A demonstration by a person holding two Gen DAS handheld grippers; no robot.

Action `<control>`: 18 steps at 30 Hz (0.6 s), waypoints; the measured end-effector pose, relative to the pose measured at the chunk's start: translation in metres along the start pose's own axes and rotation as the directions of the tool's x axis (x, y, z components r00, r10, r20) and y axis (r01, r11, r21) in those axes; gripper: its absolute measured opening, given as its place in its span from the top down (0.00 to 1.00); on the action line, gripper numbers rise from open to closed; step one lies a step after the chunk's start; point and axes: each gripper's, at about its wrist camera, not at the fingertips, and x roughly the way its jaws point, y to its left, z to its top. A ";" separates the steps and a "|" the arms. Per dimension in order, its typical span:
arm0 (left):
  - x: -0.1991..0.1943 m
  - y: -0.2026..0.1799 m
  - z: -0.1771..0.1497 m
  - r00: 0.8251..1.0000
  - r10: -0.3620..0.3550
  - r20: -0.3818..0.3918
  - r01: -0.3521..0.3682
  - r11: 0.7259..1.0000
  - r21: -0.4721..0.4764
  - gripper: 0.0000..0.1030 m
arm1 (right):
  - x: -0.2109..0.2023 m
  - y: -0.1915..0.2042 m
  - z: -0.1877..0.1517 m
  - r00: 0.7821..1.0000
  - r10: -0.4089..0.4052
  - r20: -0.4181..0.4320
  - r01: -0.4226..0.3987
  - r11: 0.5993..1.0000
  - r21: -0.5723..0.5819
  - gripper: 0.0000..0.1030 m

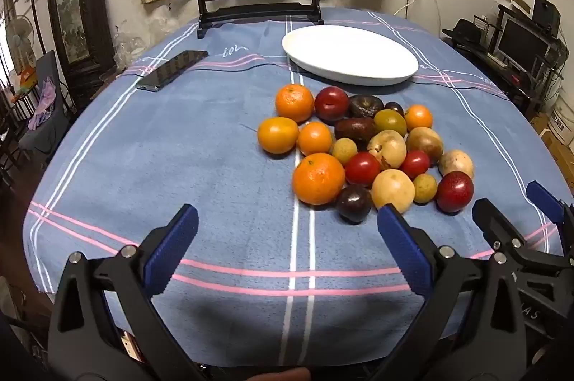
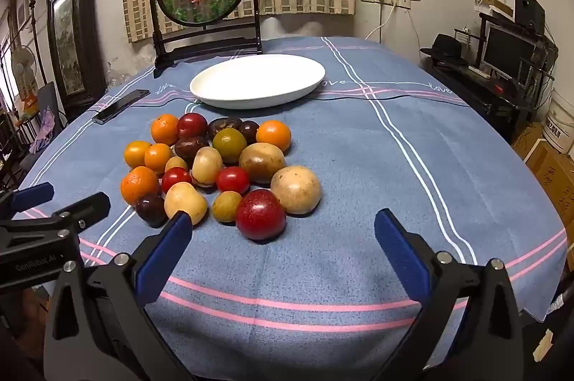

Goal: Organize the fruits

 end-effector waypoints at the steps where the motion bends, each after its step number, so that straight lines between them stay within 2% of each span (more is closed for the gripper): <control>1: -0.001 0.000 0.000 1.000 0.001 -0.002 -0.001 1.000 -0.002 0.02 | 0.000 0.000 0.000 1.000 -0.002 -0.001 0.002 1.000 0.001 0.01; 6: 0.005 -0.011 0.000 0.999 0.016 -0.039 -0.015 1.000 0.016 0.02 | -0.001 0.000 -0.004 1.000 -0.002 -0.010 0.002 1.000 0.008 0.01; 18: 0.010 -0.002 -0.003 0.998 -0.002 -0.059 0.000 1.000 -0.031 0.02 | 0.008 -0.001 -0.001 1.000 0.012 -0.024 -0.012 1.000 -0.001 0.01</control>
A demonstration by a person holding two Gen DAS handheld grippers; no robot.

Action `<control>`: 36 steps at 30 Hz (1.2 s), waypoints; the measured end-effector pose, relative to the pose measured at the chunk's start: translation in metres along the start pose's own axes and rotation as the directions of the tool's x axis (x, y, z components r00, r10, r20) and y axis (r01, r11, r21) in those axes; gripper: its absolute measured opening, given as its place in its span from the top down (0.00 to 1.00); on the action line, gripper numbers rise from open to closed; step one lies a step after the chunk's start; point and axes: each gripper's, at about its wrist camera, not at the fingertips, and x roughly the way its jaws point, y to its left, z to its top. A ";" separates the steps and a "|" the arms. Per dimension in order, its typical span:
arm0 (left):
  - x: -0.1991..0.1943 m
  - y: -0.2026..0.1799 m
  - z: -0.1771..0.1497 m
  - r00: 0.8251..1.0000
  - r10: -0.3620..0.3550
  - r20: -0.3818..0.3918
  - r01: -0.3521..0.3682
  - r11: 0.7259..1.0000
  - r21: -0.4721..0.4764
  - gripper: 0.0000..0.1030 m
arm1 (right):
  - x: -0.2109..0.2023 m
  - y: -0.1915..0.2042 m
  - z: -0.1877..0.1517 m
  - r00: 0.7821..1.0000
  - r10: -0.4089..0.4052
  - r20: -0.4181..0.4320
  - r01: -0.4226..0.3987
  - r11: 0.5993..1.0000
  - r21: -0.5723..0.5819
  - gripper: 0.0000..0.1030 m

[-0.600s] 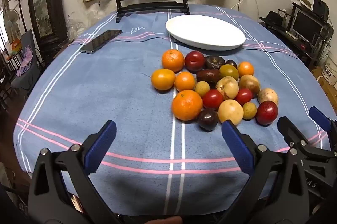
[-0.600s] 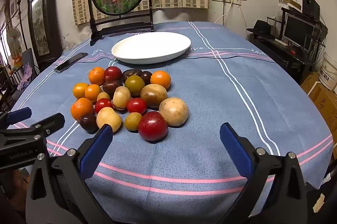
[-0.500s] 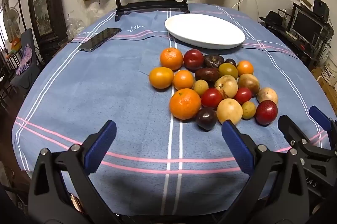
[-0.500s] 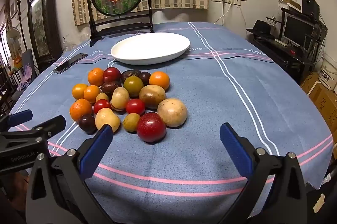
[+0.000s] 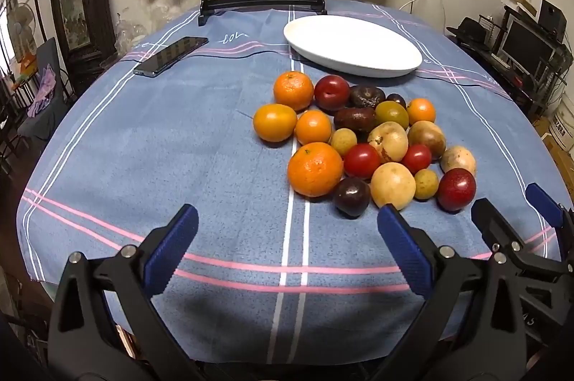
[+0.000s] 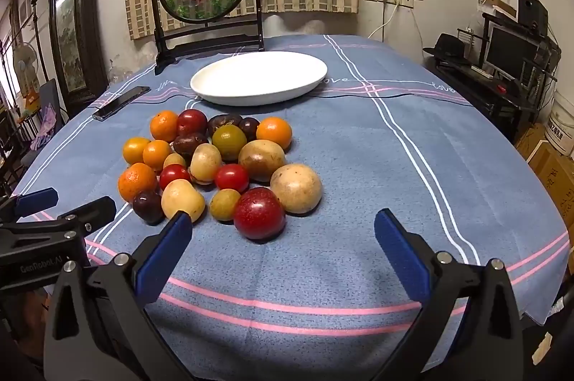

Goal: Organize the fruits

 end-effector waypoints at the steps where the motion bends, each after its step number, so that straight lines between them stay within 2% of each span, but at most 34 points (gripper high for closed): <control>1: 0.001 0.000 0.001 1.000 -0.001 -0.002 0.001 1.000 -0.003 0.02 | 0.000 -0.001 0.000 1.000 0.000 0.000 0.000 1.000 0.000 0.01; 5: 0.004 0.001 0.004 1.000 0.012 0.002 -0.012 1.000 -0.003 0.02 | 0.004 -0.004 0.001 1.000 -0.004 0.003 0.004 1.000 0.011 0.01; 12: 0.014 0.003 0.002 1.000 0.024 -0.015 -0.025 1.000 -0.018 0.02 | 0.013 -0.007 0.001 0.999 0.049 -0.015 -0.049 0.998 0.029 0.01; 17: 0.015 0.002 -0.002 1.000 0.026 -0.007 -0.026 1.000 -0.005 0.02 | 0.010 -0.007 0.000 0.999 0.037 0.012 -0.037 0.999 0.029 0.01; 22: 0.013 0.006 -0.005 0.999 0.035 0.017 -0.035 0.999 -0.003 0.02 | 0.014 0.002 -0.002 0.998 0.068 -0.013 -0.068 0.998 0.016 0.01; 28: 0.015 0.011 -0.008 1.000 0.016 0.017 -0.015 0.999 -0.035 0.02 | 0.014 0.010 -0.009 0.998 0.061 -0.027 -0.061 0.998 -0.027 0.01; 36: 0.017 0.006 -0.008 1.000 0.022 0.011 -0.021 1.000 -0.016 0.02 | 0.016 0.003 -0.008 0.998 0.057 -0.023 -0.057 0.998 -0.005 0.01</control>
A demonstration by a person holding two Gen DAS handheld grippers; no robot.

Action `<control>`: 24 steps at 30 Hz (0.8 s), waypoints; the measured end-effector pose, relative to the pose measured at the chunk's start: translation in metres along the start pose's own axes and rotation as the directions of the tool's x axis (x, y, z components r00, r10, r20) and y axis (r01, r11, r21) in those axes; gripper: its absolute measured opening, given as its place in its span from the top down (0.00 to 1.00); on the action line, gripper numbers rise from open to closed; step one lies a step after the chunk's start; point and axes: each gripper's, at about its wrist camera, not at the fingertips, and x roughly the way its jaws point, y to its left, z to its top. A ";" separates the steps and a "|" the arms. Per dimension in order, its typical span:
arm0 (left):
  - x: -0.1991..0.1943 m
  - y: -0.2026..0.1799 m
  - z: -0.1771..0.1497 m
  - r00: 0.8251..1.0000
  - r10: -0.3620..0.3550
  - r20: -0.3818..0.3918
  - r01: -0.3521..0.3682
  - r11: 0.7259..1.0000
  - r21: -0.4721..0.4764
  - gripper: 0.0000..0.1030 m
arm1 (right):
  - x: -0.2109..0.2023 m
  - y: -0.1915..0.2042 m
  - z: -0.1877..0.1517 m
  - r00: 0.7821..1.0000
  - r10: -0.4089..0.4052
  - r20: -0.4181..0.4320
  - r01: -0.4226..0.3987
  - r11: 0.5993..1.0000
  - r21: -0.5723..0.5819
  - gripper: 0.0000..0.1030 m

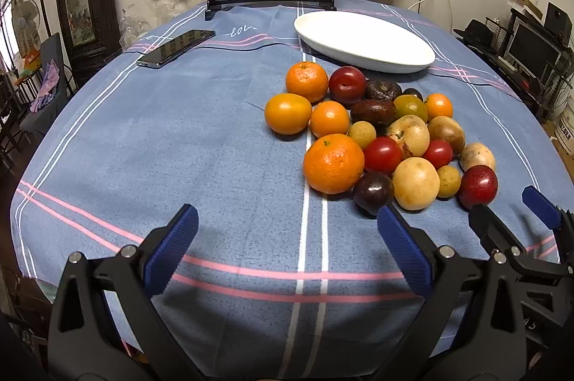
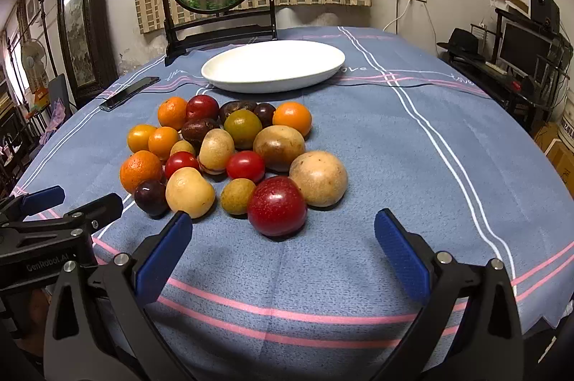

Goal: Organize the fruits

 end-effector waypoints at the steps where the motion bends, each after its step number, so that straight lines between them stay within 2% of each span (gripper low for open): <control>1: 0.001 0.000 0.000 1.000 0.001 -0.004 -0.001 1.000 0.000 0.02 | 0.001 0.000 -0.001 1.000 -0.002 -0.004 0.002 1.000 0.001 0.01; 24: 0.008 0.002 0.000 1.000 0.006 -0.017 -0.006 1.000 -0.004 0.02 | 0.005 0.001 -0.001 1.000 0.007 -0.013 -0.007 1.000 -0.006 0.01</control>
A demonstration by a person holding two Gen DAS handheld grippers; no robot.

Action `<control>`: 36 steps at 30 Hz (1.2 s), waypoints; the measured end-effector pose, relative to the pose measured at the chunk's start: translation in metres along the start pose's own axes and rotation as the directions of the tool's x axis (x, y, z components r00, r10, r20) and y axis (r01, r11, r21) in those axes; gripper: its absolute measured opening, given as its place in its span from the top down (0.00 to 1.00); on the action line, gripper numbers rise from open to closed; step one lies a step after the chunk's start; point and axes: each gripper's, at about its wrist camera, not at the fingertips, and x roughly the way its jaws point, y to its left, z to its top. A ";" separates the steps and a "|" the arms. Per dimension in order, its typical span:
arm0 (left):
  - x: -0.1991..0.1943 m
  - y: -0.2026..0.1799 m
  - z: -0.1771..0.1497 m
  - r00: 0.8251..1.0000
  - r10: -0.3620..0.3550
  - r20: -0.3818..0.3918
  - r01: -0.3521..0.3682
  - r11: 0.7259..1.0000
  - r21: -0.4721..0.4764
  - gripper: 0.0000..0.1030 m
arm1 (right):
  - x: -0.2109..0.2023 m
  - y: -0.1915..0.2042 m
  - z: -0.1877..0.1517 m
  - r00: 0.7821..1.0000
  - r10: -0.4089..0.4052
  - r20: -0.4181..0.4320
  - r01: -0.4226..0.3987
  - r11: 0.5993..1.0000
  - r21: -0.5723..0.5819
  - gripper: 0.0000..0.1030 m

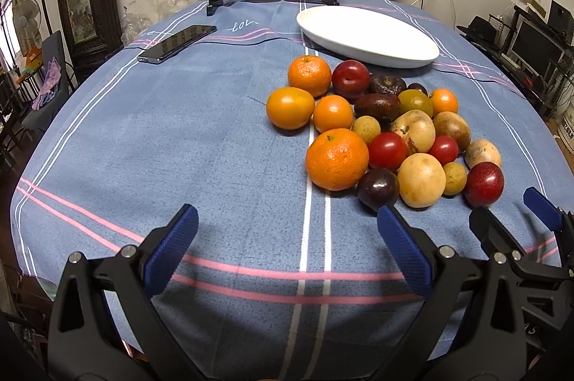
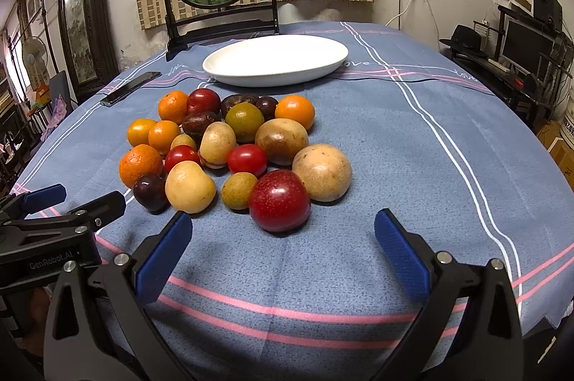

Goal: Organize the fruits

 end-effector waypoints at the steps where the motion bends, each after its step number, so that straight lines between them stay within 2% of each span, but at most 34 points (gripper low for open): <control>1: 0.000 0.000 0.000 1.000 0.000 -0.001 0.000 1.000 0.000 0.02 | 0.000 0.000 0.000 1.000 0.000 -0.001 0.000 1.000 0.000 0.01; 21: 0.002 -0.001 -0.004 1.000 0.000 -0.016 0.000 1.000 0.004 0.02 | 0.001 0.002 0.000 1.000 0.005 -0.004 -0.005 1.000 -0.004 0.01; 28: 0.003 -0.002 -0.004 1.000 -0.028 -0.012 0.029 0.998 0.047 0.02 | -0.001 0.000 0.002 1.000 -0.004 0.006 0.004 0.999 -0.037 0.01; 36: 0.009 0.006 0.001 0.994 -0.085 -0.063 0.091 0.992 0.091 0.02 | 0.007 -0.013 0.005 0.994 0.087 -0.070 -0.091 0.994 -0.067 0.01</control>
